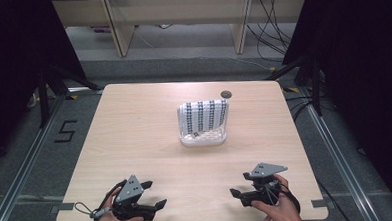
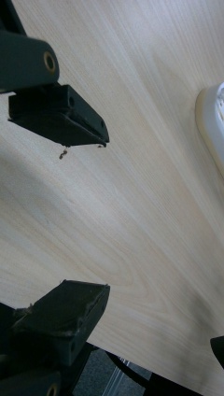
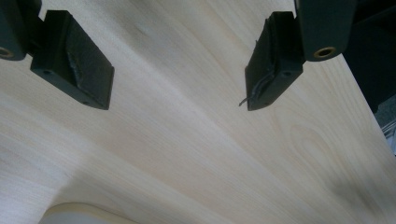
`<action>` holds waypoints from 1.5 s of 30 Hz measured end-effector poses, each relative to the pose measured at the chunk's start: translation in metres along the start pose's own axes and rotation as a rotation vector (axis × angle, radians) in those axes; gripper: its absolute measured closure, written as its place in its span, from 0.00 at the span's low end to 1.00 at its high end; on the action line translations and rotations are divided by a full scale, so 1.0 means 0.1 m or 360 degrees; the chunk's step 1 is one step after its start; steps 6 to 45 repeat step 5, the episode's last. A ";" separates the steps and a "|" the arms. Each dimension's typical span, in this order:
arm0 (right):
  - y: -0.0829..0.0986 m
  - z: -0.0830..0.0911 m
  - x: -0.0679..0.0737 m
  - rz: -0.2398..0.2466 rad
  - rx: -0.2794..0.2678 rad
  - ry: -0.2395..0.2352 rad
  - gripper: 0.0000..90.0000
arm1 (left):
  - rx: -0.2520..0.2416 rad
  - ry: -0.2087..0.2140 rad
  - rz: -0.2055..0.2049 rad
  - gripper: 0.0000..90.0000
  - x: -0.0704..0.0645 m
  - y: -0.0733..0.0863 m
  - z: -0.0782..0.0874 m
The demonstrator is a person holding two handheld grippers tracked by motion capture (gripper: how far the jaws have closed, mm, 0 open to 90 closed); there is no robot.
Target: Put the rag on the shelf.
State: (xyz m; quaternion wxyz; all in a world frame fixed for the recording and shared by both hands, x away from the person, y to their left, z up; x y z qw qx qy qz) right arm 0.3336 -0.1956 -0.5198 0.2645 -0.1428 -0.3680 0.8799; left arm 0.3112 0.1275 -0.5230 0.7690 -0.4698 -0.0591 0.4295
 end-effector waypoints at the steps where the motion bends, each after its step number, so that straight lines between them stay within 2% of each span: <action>1: 0.00 0.00 -0.01 0.0013 -0.0008 0.0002 0.28 | -0.0011 0.0003 0.0000 0.24 0.00 0.00 -0.01; 45: 0.01 -0.02 -0.02 0.0027 -0.0007 -0.0003 0.26 | 0.0001 0.0009 -0.0005 0.24 0.02 0.00 -0.01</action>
Point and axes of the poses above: each handheld gripper's, and its own axes: z roughly backward along the jaws, y roughly out of its underside, x roughly to its left, the point moved 6 cm from there along -z, roughly forward along the jaws, and after that the axes turned 15 degrees about z, right-handed, at the moved point
